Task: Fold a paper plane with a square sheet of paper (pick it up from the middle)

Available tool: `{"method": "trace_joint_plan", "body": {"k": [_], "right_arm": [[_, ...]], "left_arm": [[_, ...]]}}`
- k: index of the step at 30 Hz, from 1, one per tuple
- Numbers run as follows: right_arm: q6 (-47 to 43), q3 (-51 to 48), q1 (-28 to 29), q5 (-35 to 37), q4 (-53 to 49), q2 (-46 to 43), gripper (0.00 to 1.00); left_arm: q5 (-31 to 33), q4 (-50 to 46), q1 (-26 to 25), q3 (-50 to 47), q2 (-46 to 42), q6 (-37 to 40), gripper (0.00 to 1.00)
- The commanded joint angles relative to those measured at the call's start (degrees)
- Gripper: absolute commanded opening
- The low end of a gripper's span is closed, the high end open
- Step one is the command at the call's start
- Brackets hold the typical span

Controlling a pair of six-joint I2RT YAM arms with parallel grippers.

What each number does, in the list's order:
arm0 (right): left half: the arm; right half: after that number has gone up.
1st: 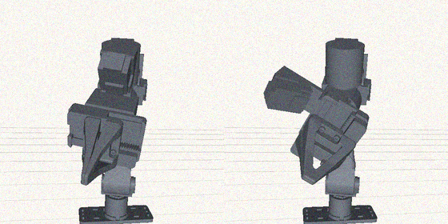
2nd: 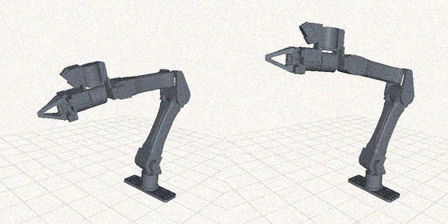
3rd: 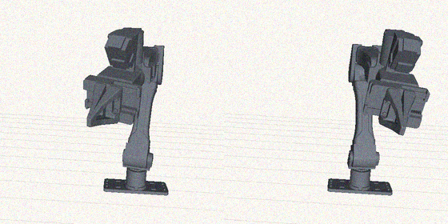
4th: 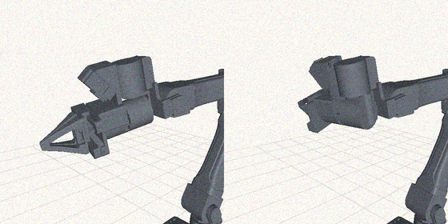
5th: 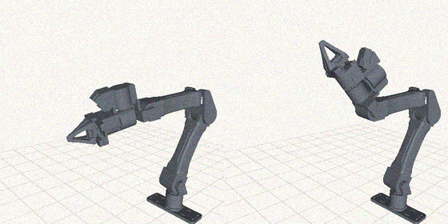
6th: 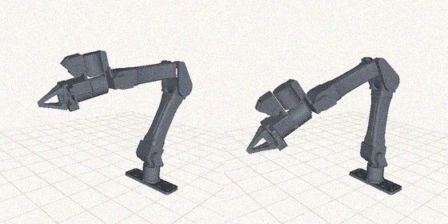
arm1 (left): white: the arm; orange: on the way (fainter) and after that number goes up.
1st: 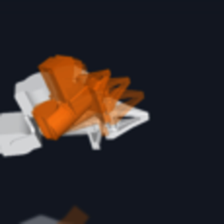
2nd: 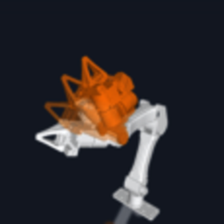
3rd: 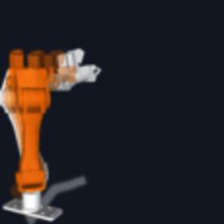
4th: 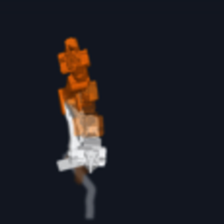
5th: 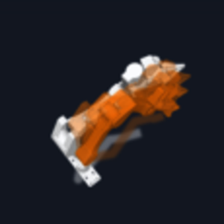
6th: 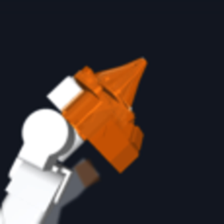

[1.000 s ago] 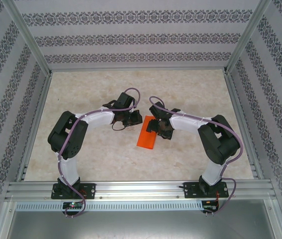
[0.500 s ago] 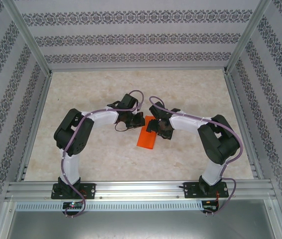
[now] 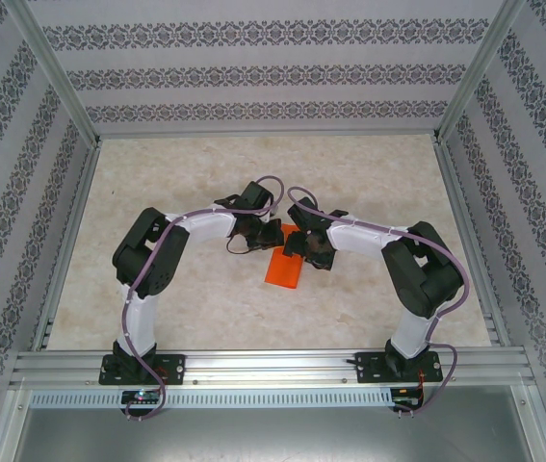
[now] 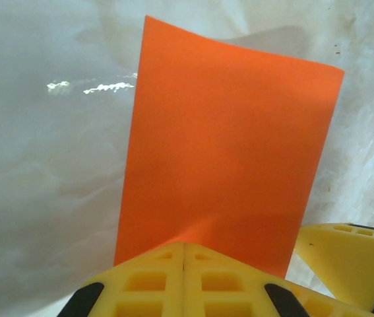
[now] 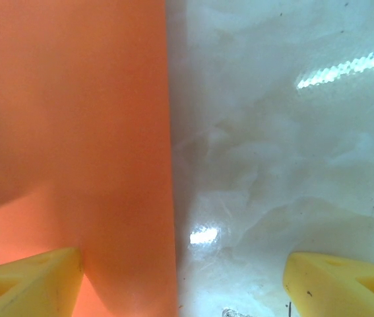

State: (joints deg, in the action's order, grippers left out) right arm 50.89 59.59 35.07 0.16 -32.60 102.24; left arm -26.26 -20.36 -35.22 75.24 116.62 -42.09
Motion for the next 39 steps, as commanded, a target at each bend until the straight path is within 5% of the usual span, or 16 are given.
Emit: {"method": "trace_joint_plan", "body": {"k": [1, 20, 30, 33, 39], "right_arm": [[-0.12, -2.46, 0.08, 0.09, 3.33, 5.61, 0.83], [0.61, -2.86, 0.25, 0.15, 4.04, 3.97, 0.84], [-0.56, -8.52, -1.34, -1.99, 11.53, -11.08, 0.83], [-0.02, -10.33, -1.88, -3.60, 14.22, -14.12, 0.74], [1.37, -13.51, -2.51, -10.36, 25.38, -16.96, 0.32]], "left_arm": [[0.51, -1.96, -1.08, 1.22, 1.81, 0.95, 0.00], [1.55, -2.64, -1.18, 0.60, 3.27, 2.69, 0.00], [2.46, -4.16, -1.18, 1.39, 3.42, 4.28, 0.00], [2.46, -4.33, -1.17, 1.55, 3.53, 4.44, 0.00], [2.38, -4.85, -1.20, 1.81, 3.53, 4.87, 0.00]]}}
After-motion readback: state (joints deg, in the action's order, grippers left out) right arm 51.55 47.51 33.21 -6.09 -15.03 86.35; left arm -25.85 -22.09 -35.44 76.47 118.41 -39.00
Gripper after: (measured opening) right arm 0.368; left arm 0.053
